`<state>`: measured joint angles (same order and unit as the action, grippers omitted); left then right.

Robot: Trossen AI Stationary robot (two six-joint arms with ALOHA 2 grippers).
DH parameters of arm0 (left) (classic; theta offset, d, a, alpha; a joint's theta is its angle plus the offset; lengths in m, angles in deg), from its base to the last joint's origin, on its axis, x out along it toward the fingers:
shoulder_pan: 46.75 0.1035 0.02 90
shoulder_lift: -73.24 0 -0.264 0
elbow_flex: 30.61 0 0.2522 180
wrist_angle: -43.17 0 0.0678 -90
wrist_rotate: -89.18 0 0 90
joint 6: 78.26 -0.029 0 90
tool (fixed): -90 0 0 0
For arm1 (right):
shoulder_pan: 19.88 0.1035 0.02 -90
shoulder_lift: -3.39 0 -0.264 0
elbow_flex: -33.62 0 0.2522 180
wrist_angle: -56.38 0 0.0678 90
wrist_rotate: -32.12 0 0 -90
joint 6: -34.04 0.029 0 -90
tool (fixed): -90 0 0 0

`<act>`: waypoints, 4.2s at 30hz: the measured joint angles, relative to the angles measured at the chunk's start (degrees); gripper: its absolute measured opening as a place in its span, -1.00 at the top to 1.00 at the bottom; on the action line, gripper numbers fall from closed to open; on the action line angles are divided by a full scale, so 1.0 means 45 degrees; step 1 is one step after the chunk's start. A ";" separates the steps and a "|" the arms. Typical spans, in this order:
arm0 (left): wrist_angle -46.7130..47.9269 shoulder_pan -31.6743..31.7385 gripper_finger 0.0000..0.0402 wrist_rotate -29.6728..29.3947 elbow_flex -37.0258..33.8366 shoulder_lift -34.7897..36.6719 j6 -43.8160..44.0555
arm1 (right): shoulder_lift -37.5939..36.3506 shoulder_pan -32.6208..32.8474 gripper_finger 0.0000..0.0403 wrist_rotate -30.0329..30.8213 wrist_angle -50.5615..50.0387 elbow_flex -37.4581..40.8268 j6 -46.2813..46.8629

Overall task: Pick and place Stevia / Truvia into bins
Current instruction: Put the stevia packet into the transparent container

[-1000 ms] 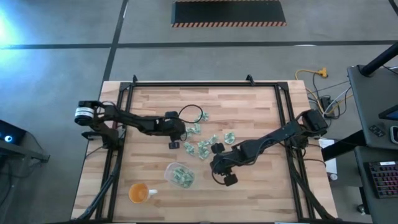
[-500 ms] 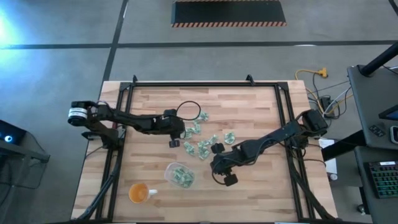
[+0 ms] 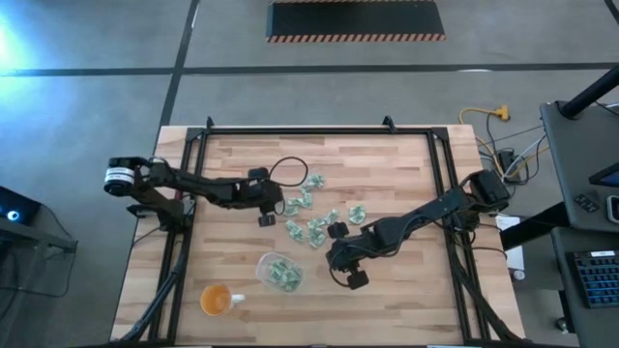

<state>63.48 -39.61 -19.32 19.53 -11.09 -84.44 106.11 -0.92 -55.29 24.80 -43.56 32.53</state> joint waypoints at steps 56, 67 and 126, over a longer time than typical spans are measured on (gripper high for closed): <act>0.0505 0.0060 0.92 0.3560 -0.0019 0.2157 0.1304 | 0.0000 0.0000 0.70 0.0010 0.0092 0.0151 0.0004; -0.0107 -0.2819 0.92 0.7945 -0.0044 0.3644 0.1041 | 0.0000 0.0005 0.68 0.0010 0.0099 0.0170 0.0009; -0.0889 -0.4585 0.49 0.5653 0.0194 0.2717 0.0653 | 0.0029 -0.0777 0.46 0.4119 0.0384 0.2371 0.0603</act>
<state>59.48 -60.24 6.12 20.41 1.14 -81.50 106.24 -4.42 -36.76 26.53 -32.89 35.24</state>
